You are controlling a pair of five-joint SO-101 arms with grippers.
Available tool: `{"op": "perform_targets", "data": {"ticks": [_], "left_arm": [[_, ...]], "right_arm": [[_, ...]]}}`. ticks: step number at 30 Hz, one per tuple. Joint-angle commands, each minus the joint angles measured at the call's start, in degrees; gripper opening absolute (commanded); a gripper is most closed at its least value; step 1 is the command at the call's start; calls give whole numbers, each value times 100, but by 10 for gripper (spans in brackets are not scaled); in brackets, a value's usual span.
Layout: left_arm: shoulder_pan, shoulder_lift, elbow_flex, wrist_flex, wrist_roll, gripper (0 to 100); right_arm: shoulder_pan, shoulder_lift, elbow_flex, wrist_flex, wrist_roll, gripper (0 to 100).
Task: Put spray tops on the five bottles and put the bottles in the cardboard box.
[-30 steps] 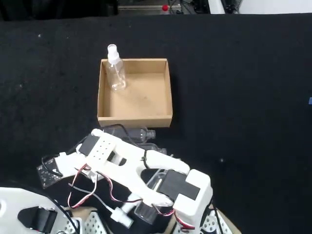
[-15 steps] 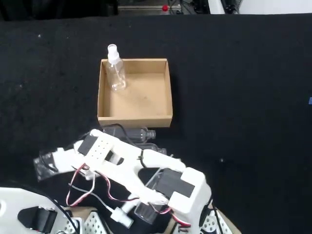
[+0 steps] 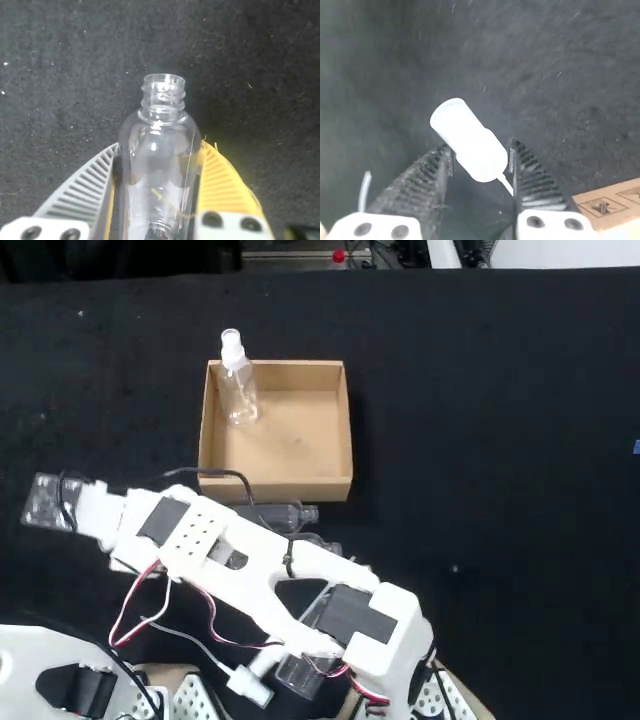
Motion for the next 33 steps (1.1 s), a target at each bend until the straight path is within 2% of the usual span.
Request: {"op": "perform_targets", "data": {"ticks": [1,8,15,18,21,26,33], "left_arm": [[-66,-53,-259,88,-70,30],[-66,-26,-259,88,-70,30],[-66,-26,-259,97,-70,30],[-119,-26,-259,105,-70,30],[-145,-18,-259,97,-70,30],[-145,-18,-251,105,-70,30],[-136,-26,-251,132,-35,30]], "right_arm": [[141,-426,-497,-114,-492,134],[105,-884,-31,-343,-545,134],[360,-866,1376,-2066,-176,134],[536,-743,1560,-2602,-185,134],[563,-743,1490,-2585,-229,133],[536,-1349,1174,-2031,-738,106],[571,-2782,1402,-1213,-721,106]]}}
